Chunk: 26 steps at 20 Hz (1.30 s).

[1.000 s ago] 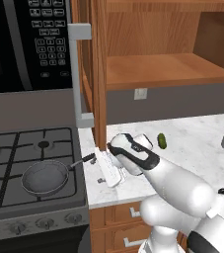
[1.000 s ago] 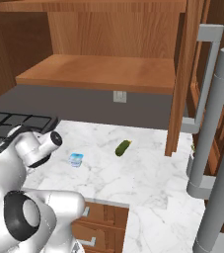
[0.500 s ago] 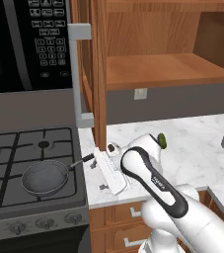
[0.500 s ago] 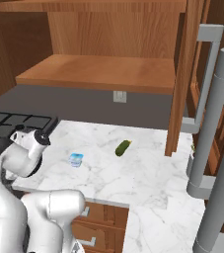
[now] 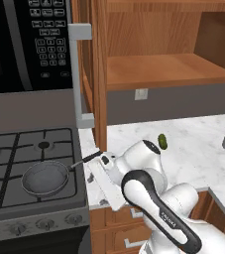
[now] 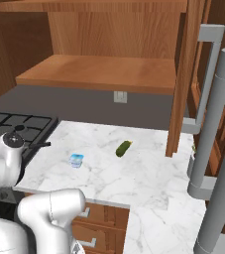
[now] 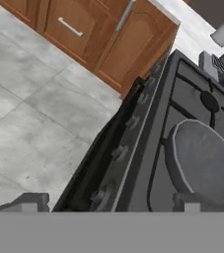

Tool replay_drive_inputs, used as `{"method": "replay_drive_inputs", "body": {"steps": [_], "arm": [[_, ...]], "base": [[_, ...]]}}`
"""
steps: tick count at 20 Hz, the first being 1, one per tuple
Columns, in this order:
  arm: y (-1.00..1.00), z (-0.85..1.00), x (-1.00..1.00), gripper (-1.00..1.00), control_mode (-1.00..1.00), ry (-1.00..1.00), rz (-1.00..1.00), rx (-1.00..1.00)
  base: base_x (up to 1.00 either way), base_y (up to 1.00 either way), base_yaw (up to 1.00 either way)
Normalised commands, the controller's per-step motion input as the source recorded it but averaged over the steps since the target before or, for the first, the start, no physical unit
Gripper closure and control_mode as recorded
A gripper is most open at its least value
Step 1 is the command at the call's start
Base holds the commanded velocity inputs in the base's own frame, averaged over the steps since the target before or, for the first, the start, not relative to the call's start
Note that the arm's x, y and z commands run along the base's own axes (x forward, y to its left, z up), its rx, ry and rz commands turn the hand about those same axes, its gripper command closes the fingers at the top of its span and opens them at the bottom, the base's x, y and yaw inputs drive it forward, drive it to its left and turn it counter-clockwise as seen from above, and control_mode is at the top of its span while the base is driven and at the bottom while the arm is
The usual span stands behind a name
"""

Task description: Pick the pan from the cabinet and place it on the stove. Then turn on the stove burner for the pan.

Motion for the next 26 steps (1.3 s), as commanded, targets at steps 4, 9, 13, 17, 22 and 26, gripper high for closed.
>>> {"method": "replay_drive_inputs", "body": {"steps": [4, 9, 13, 17, 22, 26], "arm": [[0.24, -0.38, -0.45, -1.0, -1.0, -0.12, -0.03, -0.22], [0.23, -0.44, -0.41, -1.0, -1.0, -0.12, 0.0, -0.3], [0.16, -0.45, -0.25, -1.0, -1.0, -0.1, 0.0, -0.31], [0.27, -0.44, -0.03, -1.0, -1.0, -0.14, 0.0, -0.26], [0.38, -0.3, 0.0, -1.0, -1.0, -0.25, 0.02, -0.21], [0.36, -0.11, 0.0, -1.0, -1.0, -0.29, 0.04, -0.21]], "base": [[0.0, 0.0, 0.0], [0.0, 0.0, 0.0], [0.0, 0.0, 0.0], [0.0, 0.0, 0.0], [0.0, 0.0, 0.0], [0.0, 0.0, 0.0]]}}
